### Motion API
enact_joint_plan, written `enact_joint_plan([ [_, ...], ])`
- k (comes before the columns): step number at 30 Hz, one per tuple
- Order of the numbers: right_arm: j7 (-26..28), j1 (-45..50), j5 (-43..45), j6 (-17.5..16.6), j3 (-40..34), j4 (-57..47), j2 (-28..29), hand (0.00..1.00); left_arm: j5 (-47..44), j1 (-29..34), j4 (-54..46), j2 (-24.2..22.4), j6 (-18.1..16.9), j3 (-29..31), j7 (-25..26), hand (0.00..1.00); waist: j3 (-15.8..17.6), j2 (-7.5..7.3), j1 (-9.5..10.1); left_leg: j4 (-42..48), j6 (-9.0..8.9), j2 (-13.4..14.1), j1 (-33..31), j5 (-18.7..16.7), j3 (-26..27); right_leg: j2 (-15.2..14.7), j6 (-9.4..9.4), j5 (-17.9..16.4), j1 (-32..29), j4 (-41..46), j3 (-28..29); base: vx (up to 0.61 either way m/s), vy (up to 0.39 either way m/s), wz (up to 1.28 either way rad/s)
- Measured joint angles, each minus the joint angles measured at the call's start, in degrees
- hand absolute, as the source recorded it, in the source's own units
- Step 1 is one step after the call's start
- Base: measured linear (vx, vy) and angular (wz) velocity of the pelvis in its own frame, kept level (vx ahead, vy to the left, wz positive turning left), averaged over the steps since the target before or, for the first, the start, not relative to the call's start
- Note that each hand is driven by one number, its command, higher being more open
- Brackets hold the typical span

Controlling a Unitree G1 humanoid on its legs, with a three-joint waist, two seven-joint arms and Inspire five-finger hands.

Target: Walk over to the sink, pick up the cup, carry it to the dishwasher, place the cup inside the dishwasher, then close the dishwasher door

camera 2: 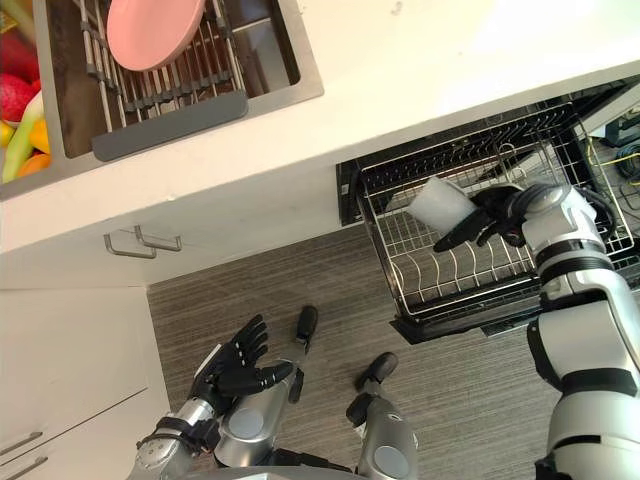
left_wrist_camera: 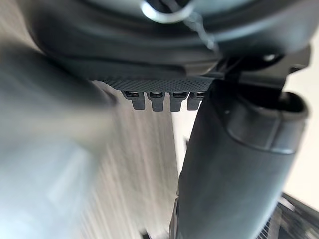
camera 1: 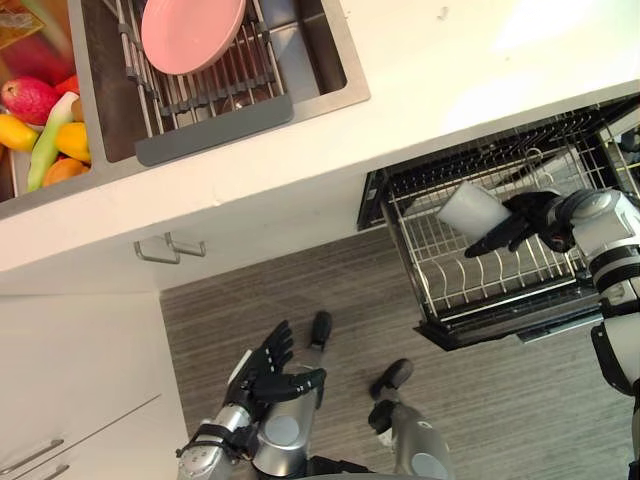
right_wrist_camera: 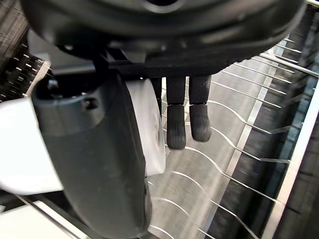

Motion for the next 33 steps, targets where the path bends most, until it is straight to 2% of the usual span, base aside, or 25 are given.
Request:
enact_joint_plan([
  [4,-1.5,-0.3,0.0,0.4,0.0,0.8,0.4,1.00,0.2,0.0,2.1,-0.4,0.9,-0.1,0.8,1.00,0.1,0.08,1.03,0.4,-0.03,0.2,-0.3,0.0,-0.4,0.0,-0.28,-0.2,0.0,0.4,-0.4,-0.01,0.004,0.06],
  [11,-3.1,-0.5,0.5,0.3,-0.3,0.8,1.0,1.00,0.6,0.0,2.5,-0.7,1.1,-0.2,2.0,1.00,0.1,0.13,1.04,0.8,-0.14,0.3,0.1,0.1,-0.5,0.1,-0.41,-0.3,0.2,1.3,-0.3,-0.01,0.003,0.00],
  [17,-5.7,0.7,8.7,1.0,-2.7,-3.9,1.0,1.00,1.1,0.1,2.6,-0.8,1.1,0.5,4.9,1.00,0.3,-0.24,0.64,0.2,-0.31,0.8,1.4,0.2,0.4,0.4,-0.45,-0.3,0.7,1.4,0.7,0.00,-0.005,-0.08],
  [20,-8.9,4.2,14.6,1.7,-6.3,-11.1,1.8,1.00,2.4,0.1,3.6,-1.5,1.0,3.7,10.3,1.00,0.8,-1.64,-0.16,-1.2,-0.68,1.3,2.8,0.8,0.5,0.9,-0.72,-0.5,1.5,1.2,0.9,0.02,-0.041,-0.04],
  [22,-11.3,8.2,17.6,2.1,-10.9,-16.6,3.6,1.00,2.9,0.1,4.1,-1.9,0.7,5.5,13.6,1.00,0.6,-3.08,-0.60,-1.8,-0.85,1.5,3.6,0.9,0.6,1.0,-0.85,-0.5,2.0,0.9,1.1,0.02,-0.017,-0.03],
  [23,-13.7,14.0,20.8,2.1,-16.1,-24.5,6.2,1.00,3.4,0.1,6.0,-2.7,0.4,8.3,16.9,1.00,0.0,-4.82,-1.33,-1.9,-0.95,1.6,3.8,0.8,0.9,1.1,-0.96,-0.6,2.0,0.8,1.5,0.04,-0.021,-0.05],
  [25,-15.3,18.3,22.4,2.3,-18.6,-29.5,7.9,1.00,3.5,0.1,7.4,-3.7,0.3,10.5,18.9,1.00,-0.5,-5.71,-2.06,-1.9,-1.03,1.6,3.9,0.7,1.1,1.1,-0.95,-0.6,2.1,0.8,1.8,0.04,-0.011,-0.06],
  [26,-17.4,24.3,24.5,2.2,-22.2,-35.8,11.1,1.00,3.5,0.1,9.1,-4.4,0.2,12.2,20.8,1.00,-1.1,-6.79,-2.57,-2.0,-1.00,1.6,4.2,0.5,1.6,1.1,-0.95,-0.7,2.1,0.7,2.6,0.04,-0.002,-0.19],
  [29,-20.4,36.9,27.1,1.1,-26.7,-49.3,20.5,1.00,4.3,0.6,12.2,-6.2,0.4,16.6,24.4,1.00,-2.7,-9.02,-4.82,-2.0,-0.96,1.6,5.6,-0.3,3.3,1.2,-0.86,-0.8,2.8,0.5,4.3,0.02,-0.003,-0.27],
  [32,-21.1,47.5,27.6,-1.1,-27.0,-58.7,27.8,1.00,4.3,1.6,13.7,-7.5,0.4,20.3,25.8,1.00,-4.4,-10.89,-6.91,-2.0,-1.31,1.7,6.3,-1.2,4.3,1.2,-0.78,-1.0,2.9,0.5,5.3,0.02,-0.002,-0.20],
  [33,-21.3,54.2,28.0,-2.0,-27.1,-63.3,31.5,1.00,4.2,1.7,14.6,-8.5,0.8,22.6,26.6,1.00,-6.2,-11.53,-7.66,-2.0,-1.47,1.7,6.4,-1.7,4.8,1.3,-0.75,-1.0,2.9,0.0,5.7,0.06,-0.004,-0.21],
])
